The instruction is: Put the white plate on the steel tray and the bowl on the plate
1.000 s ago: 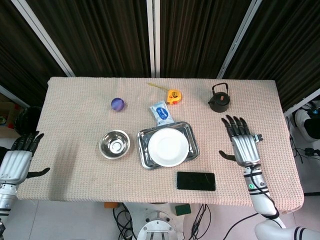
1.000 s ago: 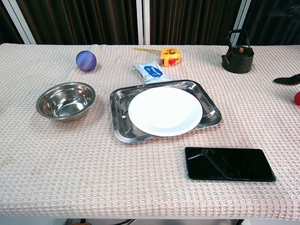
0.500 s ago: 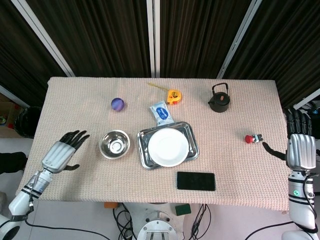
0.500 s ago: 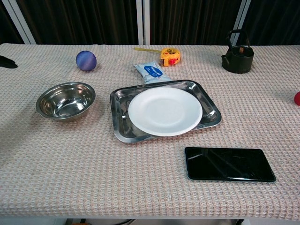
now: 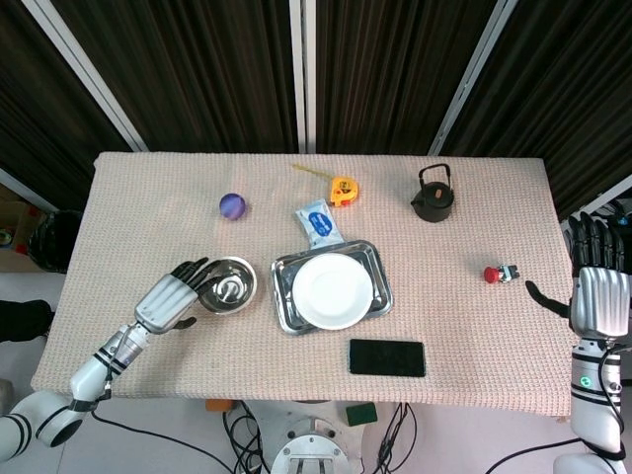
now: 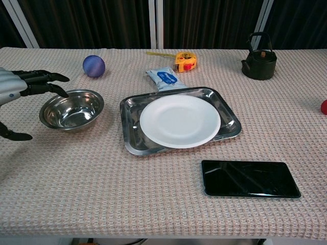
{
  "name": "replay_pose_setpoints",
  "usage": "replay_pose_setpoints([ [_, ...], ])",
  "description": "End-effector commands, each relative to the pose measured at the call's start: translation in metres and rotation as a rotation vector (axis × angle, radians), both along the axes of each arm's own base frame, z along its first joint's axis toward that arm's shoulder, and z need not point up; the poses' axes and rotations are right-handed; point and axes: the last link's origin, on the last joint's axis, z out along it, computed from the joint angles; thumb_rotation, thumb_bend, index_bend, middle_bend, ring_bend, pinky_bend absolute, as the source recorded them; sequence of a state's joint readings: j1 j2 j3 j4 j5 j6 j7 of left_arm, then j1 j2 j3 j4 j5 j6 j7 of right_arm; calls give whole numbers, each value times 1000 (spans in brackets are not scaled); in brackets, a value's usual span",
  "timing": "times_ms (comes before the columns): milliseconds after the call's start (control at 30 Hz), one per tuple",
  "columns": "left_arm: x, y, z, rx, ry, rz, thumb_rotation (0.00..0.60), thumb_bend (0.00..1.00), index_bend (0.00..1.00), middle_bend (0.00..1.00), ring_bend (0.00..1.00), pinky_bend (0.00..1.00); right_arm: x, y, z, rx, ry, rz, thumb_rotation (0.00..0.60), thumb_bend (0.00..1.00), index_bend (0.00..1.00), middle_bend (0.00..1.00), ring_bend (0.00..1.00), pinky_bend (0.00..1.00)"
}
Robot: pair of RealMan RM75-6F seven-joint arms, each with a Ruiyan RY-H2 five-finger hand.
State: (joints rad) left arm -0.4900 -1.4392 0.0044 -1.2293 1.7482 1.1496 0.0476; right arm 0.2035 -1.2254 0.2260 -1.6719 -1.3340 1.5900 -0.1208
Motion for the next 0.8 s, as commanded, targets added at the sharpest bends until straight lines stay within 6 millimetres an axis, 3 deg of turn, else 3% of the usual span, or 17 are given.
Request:
replay_pose_setpoints([
  [33, 5, 6, -10, -11, 54, -35, 600, 157, 273, 16, 25, 202, -1, 0, 3, -19, 17, -2, 600, 96, 0, 0, 0, 0],
  [300, 10, 10, -29, -23, 114, -73, 600, 208, 390, 17, 25, 207, -4, -1, 7, -39, 7, -9, 600, 127, 0, 0, 0, 0],
  [500, 10, 12, -35, 26, 116, -113, 600, 317, 590, 28, 22, 209, -6, -1, 8, -25, -11, 11, 600, 134, 0, 0, 0, 0],
  [633, 10, 13, -34, 52, 107, -123, 600, 338, 733, 52, 23, 209, -7, 0, 7, -25, -22, 16, 600, 134, 0, 0, 0, 0],
  [800, 13, 12, -30, 73, 89, -144, 600, 353, 758, 67, 23, 209, -9, 1, 7, -29, -25, 14, 600, 140, 0, 0, 0, 0],
])
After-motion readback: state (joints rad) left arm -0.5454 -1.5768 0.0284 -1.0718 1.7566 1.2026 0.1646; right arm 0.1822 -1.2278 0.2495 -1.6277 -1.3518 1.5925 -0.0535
